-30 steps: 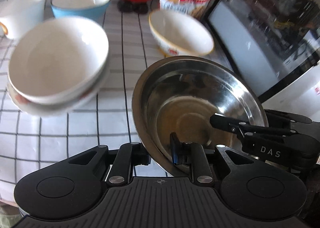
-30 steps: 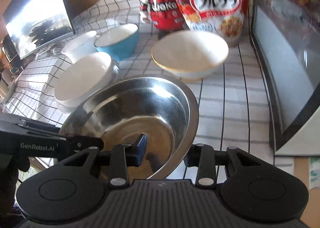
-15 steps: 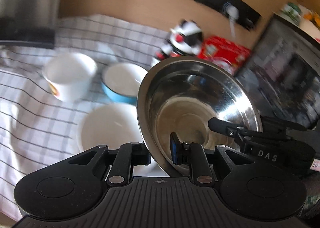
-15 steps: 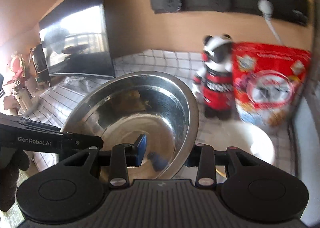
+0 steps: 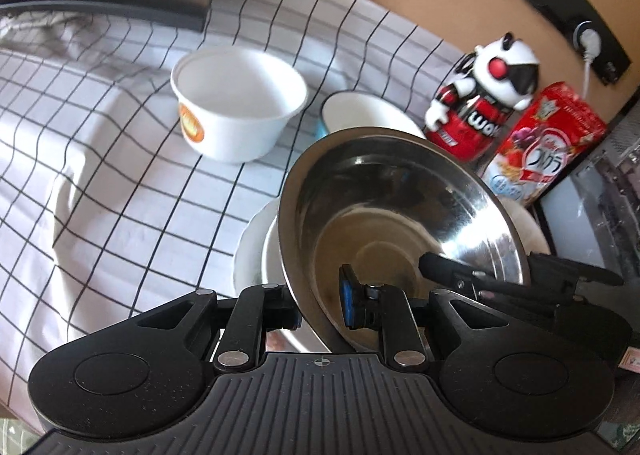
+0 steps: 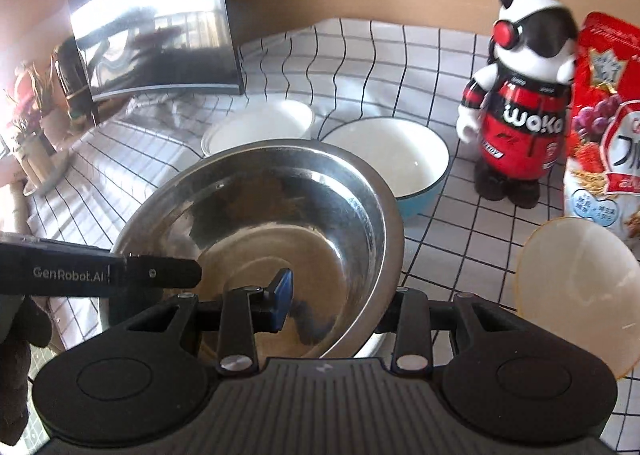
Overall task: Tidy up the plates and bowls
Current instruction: 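Lift the steel bowl with both tools and carry it over the stacked bowl, then lower the steel bowl onto the stack and open both tools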
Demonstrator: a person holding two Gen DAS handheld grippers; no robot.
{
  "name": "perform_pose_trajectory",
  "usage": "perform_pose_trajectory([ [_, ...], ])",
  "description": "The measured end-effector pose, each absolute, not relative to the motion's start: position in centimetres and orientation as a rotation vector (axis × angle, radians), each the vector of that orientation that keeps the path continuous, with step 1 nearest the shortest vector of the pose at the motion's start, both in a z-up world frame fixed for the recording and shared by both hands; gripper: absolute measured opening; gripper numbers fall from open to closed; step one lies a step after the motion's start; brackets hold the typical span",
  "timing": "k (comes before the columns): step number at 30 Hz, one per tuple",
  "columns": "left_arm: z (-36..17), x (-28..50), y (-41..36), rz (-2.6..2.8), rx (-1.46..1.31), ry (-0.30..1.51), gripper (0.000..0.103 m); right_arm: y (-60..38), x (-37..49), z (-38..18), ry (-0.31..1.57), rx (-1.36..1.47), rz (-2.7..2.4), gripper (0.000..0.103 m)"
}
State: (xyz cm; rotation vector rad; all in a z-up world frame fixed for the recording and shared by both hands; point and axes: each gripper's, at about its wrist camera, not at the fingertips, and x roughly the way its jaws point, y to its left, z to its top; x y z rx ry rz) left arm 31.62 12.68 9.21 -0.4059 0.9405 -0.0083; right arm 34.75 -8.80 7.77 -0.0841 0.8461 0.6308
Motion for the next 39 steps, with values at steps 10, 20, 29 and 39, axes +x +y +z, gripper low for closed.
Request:
perform_pose_trajectory([
  [10,7.4,32.3,12.5,0.011,-0.358,0.964,0.020,-7.3,35.6,5.6,0.872,-0.143,0.616,0.037],
  [20,6.5,32.9,11.9,0.005,-0.320,0.983,0.020,-7.8,35.9,4.4,0.901,-0.138,0.604,0.037],
  [29,6.4,33.0,12.0,0.015,-0.334,0.987,0.020,-7.8,35.8,4.3,0.890,-0.152,0.613,0.037],
  [39,6.7,32.8,11.9,0.025,-0.326,0.982,0.020,-8.1,35.7,4.4,0.898,-0.138,0.627,0.037],
])
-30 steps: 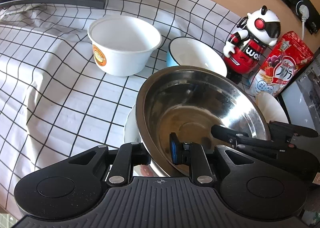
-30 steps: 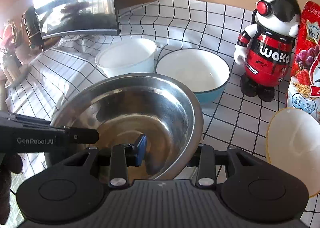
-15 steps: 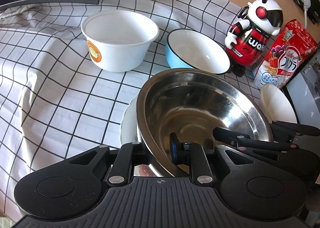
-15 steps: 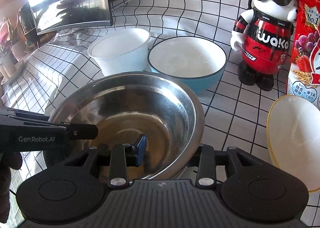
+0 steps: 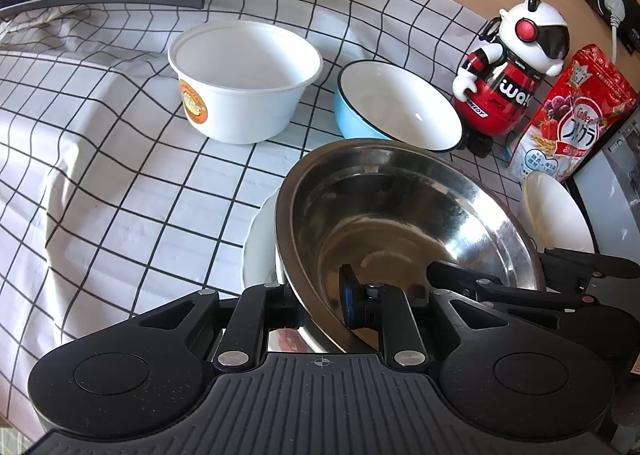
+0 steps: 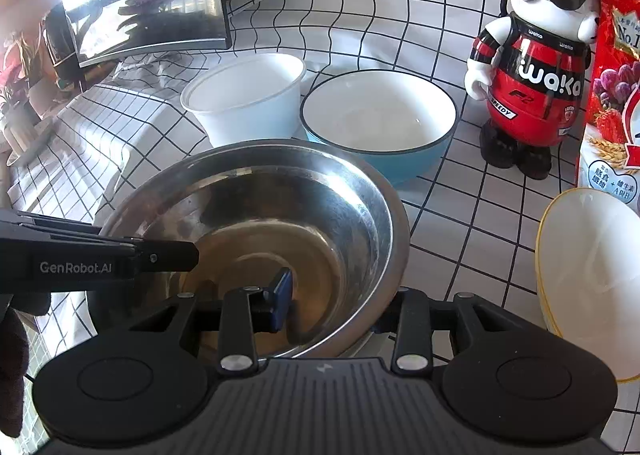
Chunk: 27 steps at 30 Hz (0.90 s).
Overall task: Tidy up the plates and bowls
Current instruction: 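Lower the steel bowl onto the stack and open both tools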
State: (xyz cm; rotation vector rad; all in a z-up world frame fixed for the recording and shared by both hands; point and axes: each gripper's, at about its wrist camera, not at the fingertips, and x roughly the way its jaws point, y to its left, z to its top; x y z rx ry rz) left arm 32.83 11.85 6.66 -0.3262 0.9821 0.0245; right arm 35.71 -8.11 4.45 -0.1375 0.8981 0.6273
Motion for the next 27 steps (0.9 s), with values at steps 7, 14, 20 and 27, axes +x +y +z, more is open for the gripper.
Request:
perform_pose_trajectory([
  [7,6.8,32.6,12.1,0.023,-0.331,0.968,0.021,-8.7,35.5,4.8,0.892,-0.112,0.634,0.037],
  [14,7.1,32.5,12.2,0.021,-0.339,0.967,0.022,-8.8,35.4,4.9,0.888,-0.107,0.635,0.037],
  [20,7.2,32.3,12.8,0.014,-0.379,0.964,0.021,-8.9,35.2,5.0,0.884,-0.102,0.634,0.037],
  [27,7.6,31.9,13.1,0.016,-0.406,0.953,0.021,-8.9,34.9,4.9,0.887,-0.097,0.634,0.037],
])
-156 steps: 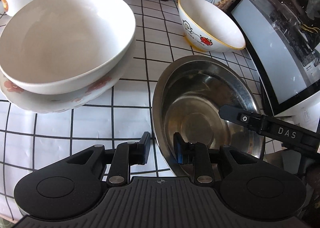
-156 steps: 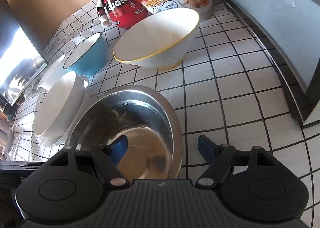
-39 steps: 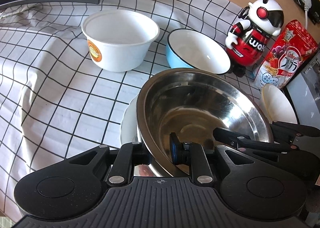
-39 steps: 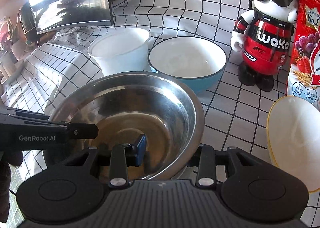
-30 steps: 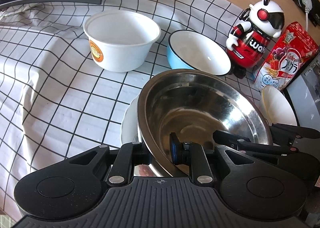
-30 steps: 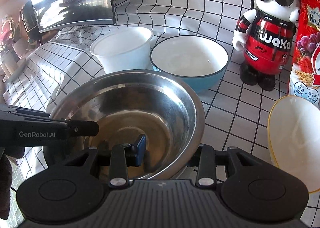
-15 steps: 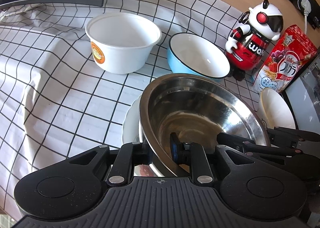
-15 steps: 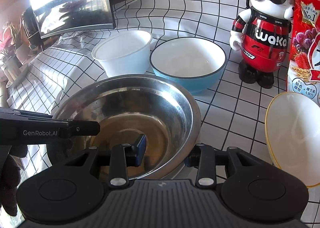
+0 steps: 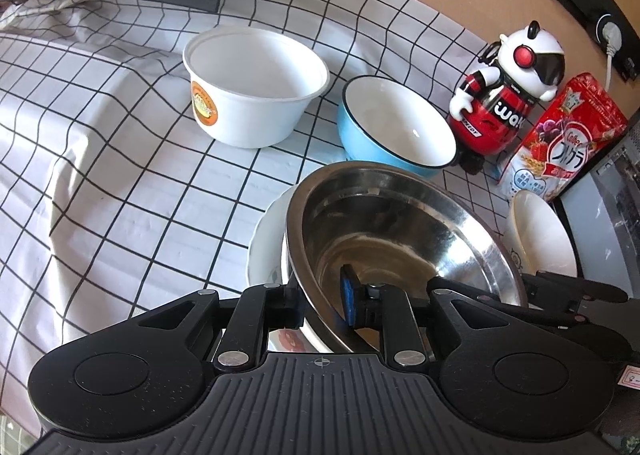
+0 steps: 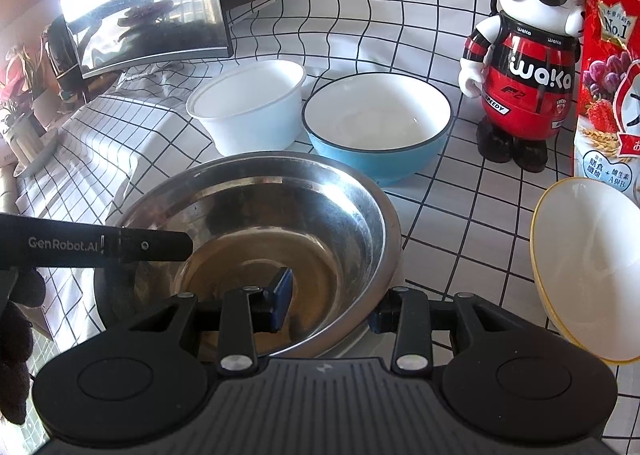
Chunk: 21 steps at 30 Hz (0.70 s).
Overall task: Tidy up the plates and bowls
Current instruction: 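Lower the steel bowl onto the stack and open both tools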
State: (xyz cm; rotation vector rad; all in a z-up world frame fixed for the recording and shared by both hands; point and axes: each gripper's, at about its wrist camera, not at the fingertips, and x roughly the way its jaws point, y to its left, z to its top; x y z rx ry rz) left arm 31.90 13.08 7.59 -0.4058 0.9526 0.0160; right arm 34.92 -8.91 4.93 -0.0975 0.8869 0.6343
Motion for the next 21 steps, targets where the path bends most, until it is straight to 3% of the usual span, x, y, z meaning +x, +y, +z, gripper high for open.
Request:
perform_pose_trajectory([
  [21,7.23,32.45,12.95,0.025,-0.382,0.929,0.021,-9.06,35.72,4.85,0.899,-0.036,0.615,0.040],
])
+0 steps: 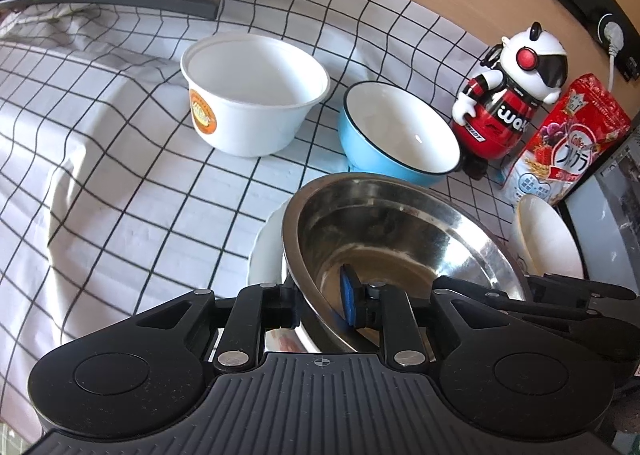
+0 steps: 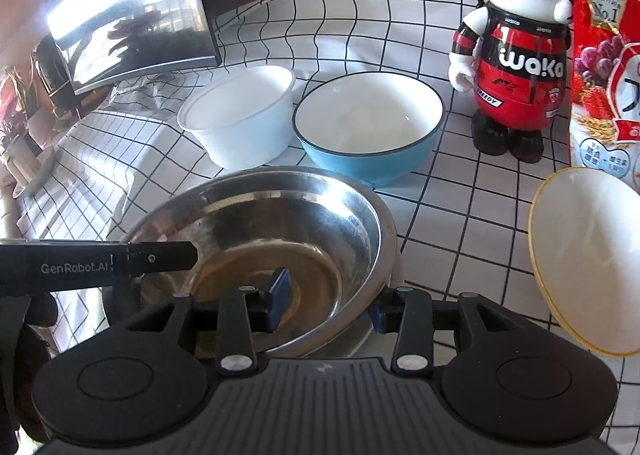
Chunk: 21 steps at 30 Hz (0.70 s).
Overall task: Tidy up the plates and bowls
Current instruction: 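Lower the steel bowl onto the stack and open both tools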
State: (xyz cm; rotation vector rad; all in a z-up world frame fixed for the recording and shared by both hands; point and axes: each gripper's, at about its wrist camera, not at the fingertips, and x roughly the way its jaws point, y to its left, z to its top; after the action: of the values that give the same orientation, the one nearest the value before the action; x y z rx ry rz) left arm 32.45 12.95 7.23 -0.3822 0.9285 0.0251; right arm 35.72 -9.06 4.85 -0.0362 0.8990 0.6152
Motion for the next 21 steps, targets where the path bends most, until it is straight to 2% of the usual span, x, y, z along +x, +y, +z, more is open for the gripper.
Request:
perform_pose_trajectory([
  [7,7.0,32.6,13.0,0.009,-0.375,0.914,0.022,-8.7,35.7,4.5,0.894,-0.040,0.615,0.041],
  [13,7.9,32.6,13.0,0.016,-0.396,0.963,0.022,-8.6,35.4,4.7,0.914,-0.032,0.636,0.050],
  [21,8.0,32.6,13.6,0.009,-0.453,1.005,0.023,-9.7,34.9,5.2,0.897,0.020,0.639,0.050],
])
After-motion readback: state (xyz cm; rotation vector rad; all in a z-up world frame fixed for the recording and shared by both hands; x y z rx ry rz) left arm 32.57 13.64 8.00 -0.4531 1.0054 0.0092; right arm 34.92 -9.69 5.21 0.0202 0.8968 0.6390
